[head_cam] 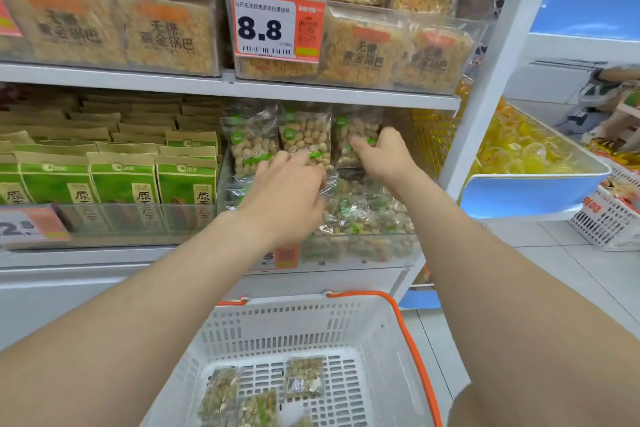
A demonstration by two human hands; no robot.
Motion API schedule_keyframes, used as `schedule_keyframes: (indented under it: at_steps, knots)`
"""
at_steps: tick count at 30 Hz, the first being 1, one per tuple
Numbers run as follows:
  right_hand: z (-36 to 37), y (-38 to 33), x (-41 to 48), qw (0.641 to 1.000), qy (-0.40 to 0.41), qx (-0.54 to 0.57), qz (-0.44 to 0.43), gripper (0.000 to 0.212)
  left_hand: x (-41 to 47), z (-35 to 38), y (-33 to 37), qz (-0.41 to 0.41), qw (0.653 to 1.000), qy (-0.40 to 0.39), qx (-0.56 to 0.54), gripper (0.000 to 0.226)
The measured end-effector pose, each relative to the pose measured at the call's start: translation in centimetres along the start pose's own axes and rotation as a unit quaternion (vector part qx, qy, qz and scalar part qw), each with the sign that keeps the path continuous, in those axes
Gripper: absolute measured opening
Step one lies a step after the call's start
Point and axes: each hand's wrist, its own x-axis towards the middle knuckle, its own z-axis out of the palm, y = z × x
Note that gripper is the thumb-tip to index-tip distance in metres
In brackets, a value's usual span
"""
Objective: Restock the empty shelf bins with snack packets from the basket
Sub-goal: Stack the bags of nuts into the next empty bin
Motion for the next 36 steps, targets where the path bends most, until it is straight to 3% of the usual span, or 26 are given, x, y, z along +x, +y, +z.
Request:
schedule_keyframes:
  at_steps: [4,8,11,14,17,24,26,30,34,36]
  knots:
    - [1.2,-0.4,0.6,0.997,-0.016,-0.081,0.008,0.069,0.2,0.1,-0.1,-0.009,1.0,-0.004,0.002,0.031]
    - [1.4,0.2,1.5,0.998,-0.056,-0.006,-0.005,0.109,-0.1,0.2,-0.2,-0.007,1.0,-0.014,0.012,0.032]
    - [1.2,1.3,3.3,0.998,-0.06,0.01,-0.015,0.105,-0.5,0.3,-0.5,-0.001,1.0,-0.024,0.016,0.031]
    - [0.4,0.9,3.3,0.999,-0.042,0.024,-0.007,0.121,-0.6,0.4,-0.9,0.0,1.0,-0.02,0.012,0.029]
    - [0.4,0.9,3.0,0.999,-0.032,0.03,0.006,0.092,-0.6,0.4,-1.1,0.0,1.0,-0.021,0.01,0.029]
    - [0.4,0.7,1.8,0.984,0.057,0.167,0.008,0.057,-0.5,0.0,-0.4,0.004,0.999,-0.029,0.013,0.029]
    - [0.7,0.6,1.9,0.991,0.05,0.121,0.004,0.054,-0.5,0.0,-0.1,0.005,0.999,-0.037,0.015,0.029]
    - [1.9,-1.3,0.8,0.988,-0.05,-0.148,0.019,0.044,-0.6,-0.2,0.1,0.004,0.999,-0.051,0.015,0.03]
    - [2.2,-1.2,0.9,0.965,0.043,-0.258,0.006,0.092,-0.7,-0.3,0.0,0.004,0.998,-0.057,0.007,0.032]
    - [2.1,-0.7,0.9,0.967,0.102,-0.233,-0.005,0.088,-0.7,-0.3,-0.1,0.005,0.998,-0.057,0.006,0.032]
